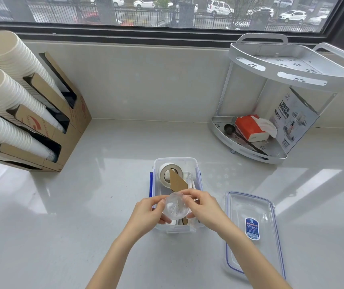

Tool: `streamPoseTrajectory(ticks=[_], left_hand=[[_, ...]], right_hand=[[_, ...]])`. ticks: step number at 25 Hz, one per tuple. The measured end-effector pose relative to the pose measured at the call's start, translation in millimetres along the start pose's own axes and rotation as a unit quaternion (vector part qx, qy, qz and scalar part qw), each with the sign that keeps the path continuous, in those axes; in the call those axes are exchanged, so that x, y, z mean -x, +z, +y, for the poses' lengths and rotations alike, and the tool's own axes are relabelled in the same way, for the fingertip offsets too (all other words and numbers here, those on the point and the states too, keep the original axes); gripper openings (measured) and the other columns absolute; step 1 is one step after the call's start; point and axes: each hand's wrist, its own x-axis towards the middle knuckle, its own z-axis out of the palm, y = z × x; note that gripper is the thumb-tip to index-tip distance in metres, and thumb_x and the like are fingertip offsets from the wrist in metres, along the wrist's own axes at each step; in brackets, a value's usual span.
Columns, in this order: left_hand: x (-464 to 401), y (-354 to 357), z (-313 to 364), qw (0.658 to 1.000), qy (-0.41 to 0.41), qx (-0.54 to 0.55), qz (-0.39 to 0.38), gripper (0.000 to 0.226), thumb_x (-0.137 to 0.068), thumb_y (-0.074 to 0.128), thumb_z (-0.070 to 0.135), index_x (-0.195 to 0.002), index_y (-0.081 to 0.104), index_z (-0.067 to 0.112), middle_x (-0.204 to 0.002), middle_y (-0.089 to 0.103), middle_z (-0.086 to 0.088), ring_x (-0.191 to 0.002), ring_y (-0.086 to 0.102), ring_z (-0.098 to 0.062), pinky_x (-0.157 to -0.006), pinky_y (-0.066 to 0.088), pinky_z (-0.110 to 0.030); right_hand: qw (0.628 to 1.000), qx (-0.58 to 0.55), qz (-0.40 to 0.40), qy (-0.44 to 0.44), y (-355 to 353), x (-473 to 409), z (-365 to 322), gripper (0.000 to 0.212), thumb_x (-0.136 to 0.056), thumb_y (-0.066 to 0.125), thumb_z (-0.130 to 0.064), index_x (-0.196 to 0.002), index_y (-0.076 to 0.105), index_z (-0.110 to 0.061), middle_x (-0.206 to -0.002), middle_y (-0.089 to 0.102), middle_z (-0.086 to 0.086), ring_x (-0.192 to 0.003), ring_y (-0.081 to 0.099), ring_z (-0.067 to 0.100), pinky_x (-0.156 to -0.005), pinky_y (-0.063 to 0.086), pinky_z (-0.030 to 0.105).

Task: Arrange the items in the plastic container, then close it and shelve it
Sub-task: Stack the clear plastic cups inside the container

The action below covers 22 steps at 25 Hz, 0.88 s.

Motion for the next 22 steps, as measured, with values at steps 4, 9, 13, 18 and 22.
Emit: streamPoseTrajectory(ticks=[4, 9, 13, 18, 22], left_hand=[[2.1, -6.5, 1.0, 0.997, 0.023, 0.037, -0.057, 0.041, -0.088, 0.042, 0.009, -0.118, 0.057, 0.033, -0.080, 0.069, 0.002, -0.073, 0.066, -0.006, -0.080, 0.054, -0.019], [1.4, -6.2, -0.5, 0.995, 0.046, 0.007, -0.086, 0.046, -0.083, 0.060, 0.018, -0.121, 0.046, 0.039, -0.095, 0.064, 0.013, -0.068, 0.059, 0.004, -0.065, 0.046, -0.004], [-0.2, -4.1, -1.8, 0.997, 0.044, 0.020, -0.052, 0.044, -0.084, 0.060, 0.022, -0.125, 0.045, 0.029, -0.119, 0.056, 0.007, -0.073, 0.062, -0.006, -0.062, 0.050, -0.010], [-1.7, -5.1, -4.7, 0.999, 0.034, 0.017, -0.011, 0.041, -0.086, 0.055, 0.031, -0.126, 0.048, 0.024, -0.109, 0.061, 0.004, -0.069, 0.061, -0.003, -0.055, 0.047, -0.007], [-3.1, -4.7, -4.1, 0.999, 0.037, 0.022, -0.010, 0.033, -0.087, 0.053, 0.032, -0.120, 0.052, 0.026, -0.095, 0.062, 0.009, -0.066, 0.059, 0.000, -0.055, 0.046, -0.008]], right_hand=[[0.999, -0.035, 0.022, 0.000, -1.6, -6.3, 2.3, 0.016, -0.089, 0.049, -0.019, -0.096, 0.063, -0.025, -0.081, 0.059, -0.007, -0.072, 0.060, 0.007, -0.054, 0.053, 0.012], [0.998, -0.062, 0.019, 0.013, -2.8, -10.0, 2.6, 0.018, -0.090, 0.046, -0.017, -0.096, 0.061, -0.026, -0.086, 0.062, -0.004, -0.075, 0.062, 0.007, -0.060, 0.054, 0.015], [0.997, -0.077, 0.016, 0.009, -1.6, -7.5, 1.8, 0.025, -0.090, 0.048, -0.020, -0.113, 0.058, -0.022, -0.099, 0.062, 0.002, -0.082, 0.064, 0.010, -0.076, 0.057, 0.025], [0.997, -0.031, -0.030, -0.069, -3.7, -0.6, -0.4, 0.023, -0.083, 0.059, -0.030, -0.102, 0.056, -0.043, -0.105, 0.059, -0.008, -0.095, 0.056, -0.001, -0.081, 0.047, 0.008], [0.996, 0.012, -0.029, -0.084, 2.0, -1.0, 0.3, 0.025, -0.078, 0.067, -0.025, -0.091, 0.054, -0.043, -0.110, 0.054, -0.006, -0.097, 0.056, 0.003, -0.085, 0.051, 0.024]])
